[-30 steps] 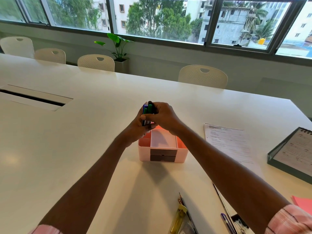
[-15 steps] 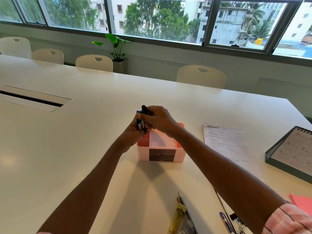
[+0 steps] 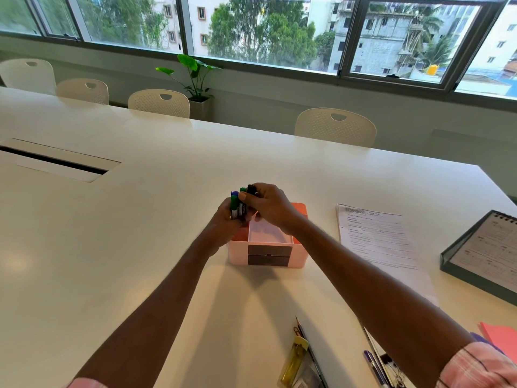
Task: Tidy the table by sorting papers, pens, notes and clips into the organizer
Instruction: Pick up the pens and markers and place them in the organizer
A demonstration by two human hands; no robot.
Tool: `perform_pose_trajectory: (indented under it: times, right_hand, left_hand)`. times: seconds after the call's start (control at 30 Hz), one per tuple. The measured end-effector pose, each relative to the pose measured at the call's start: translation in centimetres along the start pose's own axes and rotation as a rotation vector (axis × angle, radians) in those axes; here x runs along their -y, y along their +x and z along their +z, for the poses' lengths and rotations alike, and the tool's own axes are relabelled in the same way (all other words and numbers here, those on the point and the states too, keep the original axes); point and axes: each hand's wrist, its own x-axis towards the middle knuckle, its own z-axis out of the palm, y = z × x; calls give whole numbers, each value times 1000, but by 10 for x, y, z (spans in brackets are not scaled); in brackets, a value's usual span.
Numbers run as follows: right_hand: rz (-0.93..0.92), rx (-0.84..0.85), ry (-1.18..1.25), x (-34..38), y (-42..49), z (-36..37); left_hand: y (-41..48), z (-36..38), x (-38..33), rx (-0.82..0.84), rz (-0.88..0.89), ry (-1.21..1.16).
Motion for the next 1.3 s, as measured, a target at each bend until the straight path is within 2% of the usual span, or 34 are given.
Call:
perform_pose_trajectory:
  times: [0.13, 0.43, 0.6, 0.7, 0.87, 1.03, 1.13, 1.3]
  right_hand:
    - [11, 3, 19, 0, 1, 2]
    - [68, -26, 38, -3, 2, 15]
    - [64, -52, 41, -5, -1, 14]
    - [74, -57, 55, -2, -6, 14]
    - [45, -65, 126, 7, -10, 13]
    - [62, -75, 225, 20, -19, 12]
    - [78, -100, 252, 22, -25, 13]
    - [99, -152, 229, 17, -30, 7]
  left_hand:
    - [0, 1, -1, -64, 10, 2]
    - [-8, -5, -3, 166, -57, -193]
    - [-8, -4, 5, 169, -49, -269]
    - [-5, -7, 12, 166, -109, -302]
    - [-6, -5, -1, 20, -153, -429]
    - [-11, 0, -15, -72, -66, -234]
    - [-9, 6, -16, -152, -78, -202]
    - [-7, 9, -17, -165, -136, -237]
